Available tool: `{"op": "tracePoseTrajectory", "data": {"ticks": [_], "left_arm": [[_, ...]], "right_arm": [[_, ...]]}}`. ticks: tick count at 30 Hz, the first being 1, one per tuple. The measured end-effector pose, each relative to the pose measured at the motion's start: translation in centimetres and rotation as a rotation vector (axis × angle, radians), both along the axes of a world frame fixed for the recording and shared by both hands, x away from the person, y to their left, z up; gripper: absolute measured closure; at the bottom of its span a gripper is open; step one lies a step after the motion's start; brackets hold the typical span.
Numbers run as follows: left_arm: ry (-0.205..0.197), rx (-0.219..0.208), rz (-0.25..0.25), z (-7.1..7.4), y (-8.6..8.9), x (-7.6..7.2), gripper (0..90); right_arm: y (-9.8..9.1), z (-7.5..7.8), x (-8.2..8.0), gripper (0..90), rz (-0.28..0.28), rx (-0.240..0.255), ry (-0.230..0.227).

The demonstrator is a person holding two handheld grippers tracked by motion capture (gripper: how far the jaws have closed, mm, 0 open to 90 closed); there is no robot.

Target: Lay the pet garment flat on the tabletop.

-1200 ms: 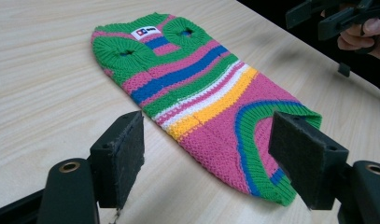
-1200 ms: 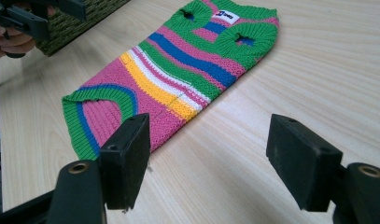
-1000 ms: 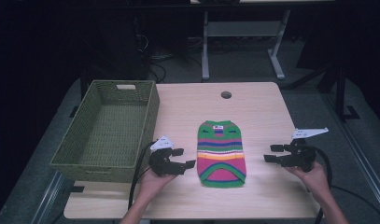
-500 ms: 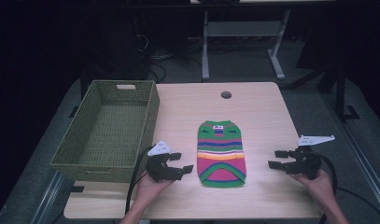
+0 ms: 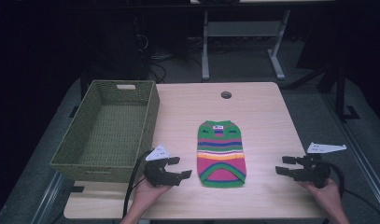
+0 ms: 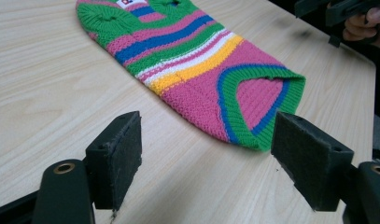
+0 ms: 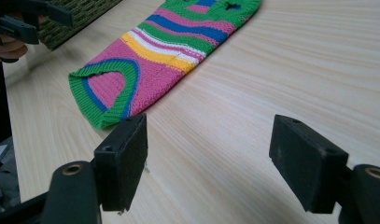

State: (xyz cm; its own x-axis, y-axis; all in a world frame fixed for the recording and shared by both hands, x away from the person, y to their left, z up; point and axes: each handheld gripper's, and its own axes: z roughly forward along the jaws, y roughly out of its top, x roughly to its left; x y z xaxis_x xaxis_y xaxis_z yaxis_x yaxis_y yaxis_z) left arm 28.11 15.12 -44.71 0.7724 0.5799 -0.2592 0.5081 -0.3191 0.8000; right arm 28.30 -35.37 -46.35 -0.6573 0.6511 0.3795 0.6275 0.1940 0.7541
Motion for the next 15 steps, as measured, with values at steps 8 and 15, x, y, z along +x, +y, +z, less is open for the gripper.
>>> {"op": "tracePoseTrajectory", "data": {"ticks": [8,15], "left_arm": [[0.0,0.009,-0.004,-0.1,0.3,-0.5,23.8],[-0.012,0.011,0.002,0.0,1.0,-1.2,23.8]], "right_arm": [[-0.4,-0.2,-1.0,27.2,-0.004,-0.012,-0.005],[-0.2,-0.2,-1.8,27.0,0.005,-0.022,-0.008]]}}
